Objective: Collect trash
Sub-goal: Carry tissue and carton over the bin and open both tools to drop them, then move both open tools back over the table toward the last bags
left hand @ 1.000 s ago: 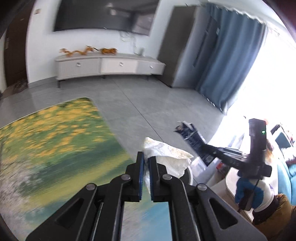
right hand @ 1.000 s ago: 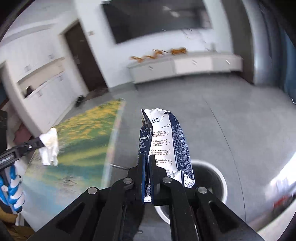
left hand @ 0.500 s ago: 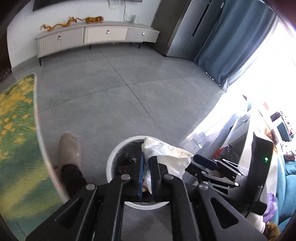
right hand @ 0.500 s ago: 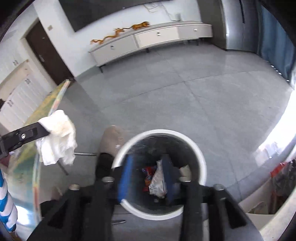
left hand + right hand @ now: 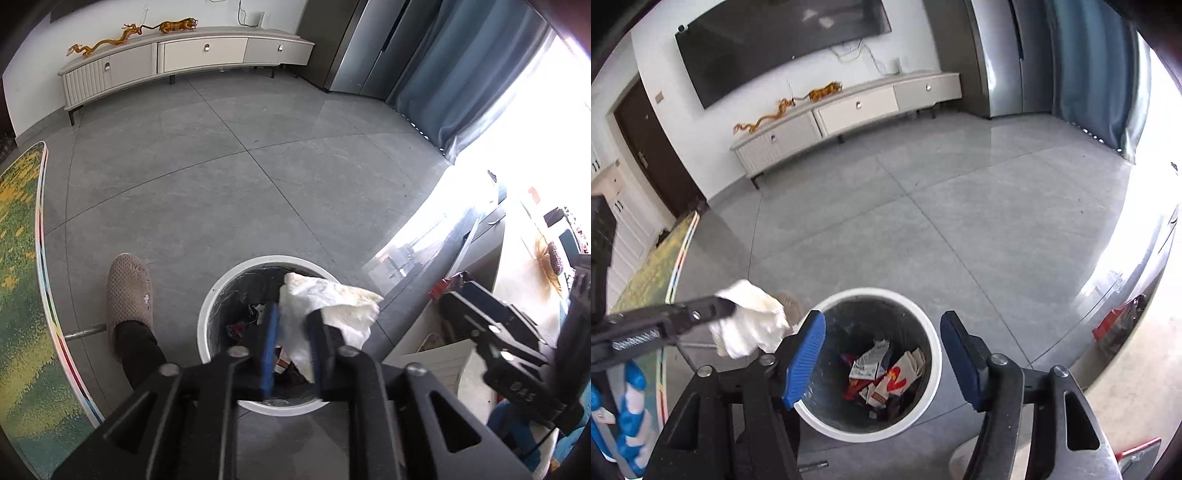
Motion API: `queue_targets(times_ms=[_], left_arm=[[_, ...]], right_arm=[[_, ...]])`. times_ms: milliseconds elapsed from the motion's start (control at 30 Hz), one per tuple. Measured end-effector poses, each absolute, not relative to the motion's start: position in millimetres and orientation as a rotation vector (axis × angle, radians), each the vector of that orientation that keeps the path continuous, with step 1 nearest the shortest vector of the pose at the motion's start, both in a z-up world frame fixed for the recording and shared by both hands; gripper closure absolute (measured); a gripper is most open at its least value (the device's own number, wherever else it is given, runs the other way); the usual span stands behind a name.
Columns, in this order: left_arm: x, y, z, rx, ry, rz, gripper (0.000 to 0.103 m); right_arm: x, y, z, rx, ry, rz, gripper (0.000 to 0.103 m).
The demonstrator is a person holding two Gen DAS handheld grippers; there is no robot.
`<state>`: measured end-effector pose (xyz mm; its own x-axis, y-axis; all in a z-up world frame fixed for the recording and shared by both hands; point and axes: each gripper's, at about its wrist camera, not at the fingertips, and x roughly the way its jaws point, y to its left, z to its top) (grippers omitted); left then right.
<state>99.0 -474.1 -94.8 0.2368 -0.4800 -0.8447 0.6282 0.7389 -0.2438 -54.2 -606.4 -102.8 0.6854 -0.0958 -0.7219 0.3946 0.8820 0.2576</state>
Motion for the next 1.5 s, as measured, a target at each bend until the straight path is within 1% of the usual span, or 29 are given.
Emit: queue_targets(times_ms=[33, 167, 200, 467, 600, 767, 833, 1000, 1200, 1500], left_arm=[[99.3, -474.5, -95.3, 0.162, 1.086, -0.754, 0.07], [101.5, -476.5, -98.5, 0.165, 1.096, -0.741, 0.065], [101.7, -476.8, -99.2, 0.169, 1.097, -0.739, 0.063], [100.8, -472.8, -98.3, 0.165, 1.096, -0.751, 0.061], [95.9, -466.2, -92.4, 0.157, 1.066, -0.754, 0.061], [85.2, -459.4, -78.1, 0.133, 0.995, -0.755, 0.061], [79.8, -454.8, -71.0, 0.121, 0.968, -0.763, 0.061], [67.0, -439.0, -51.4, 0.129, 0.913, -0.77, 0.061], [59.3, -410.2, -35.9, 0.135, 0.892, -0.749, 0.061], [52.5, -341.3, -7.9, 0.116, 0.802, -0.645, 0.061]], right_arm=[[-56.5, -606.3, -99.3, 0.414, 0.762, -0.286, 0.039], [-61.6, -603.2, -87.8, 0.398, 0.736, -0.303, 0.037], [-61.4, -603.2, -85.9, 0.396, 0.731, -0.307, 0.035], [-70.2, -609.1, -78.0, 0.406, 0.701, -0.332, 0.032], [-73.2, -609.4, -80.6, 0.417, 0.697, -0.333, 0.028], [-75.8, -603.7, -77.9, 0.403, 0.69, -0.345, 0.019], [-76.6, -600.9, -76.2, 0.387, 0.685, -0.367, 0.009], [-83.9, -596.9, -72.5, 0.39, 0.653, -0.404, 0.0], [-92.3, -591.0, -66.7, 0.416, 0.611, -0.417, 0.0], [-96.7, -558.9, -37.3, 0.406, 0.521, -0.329, 0.0]])
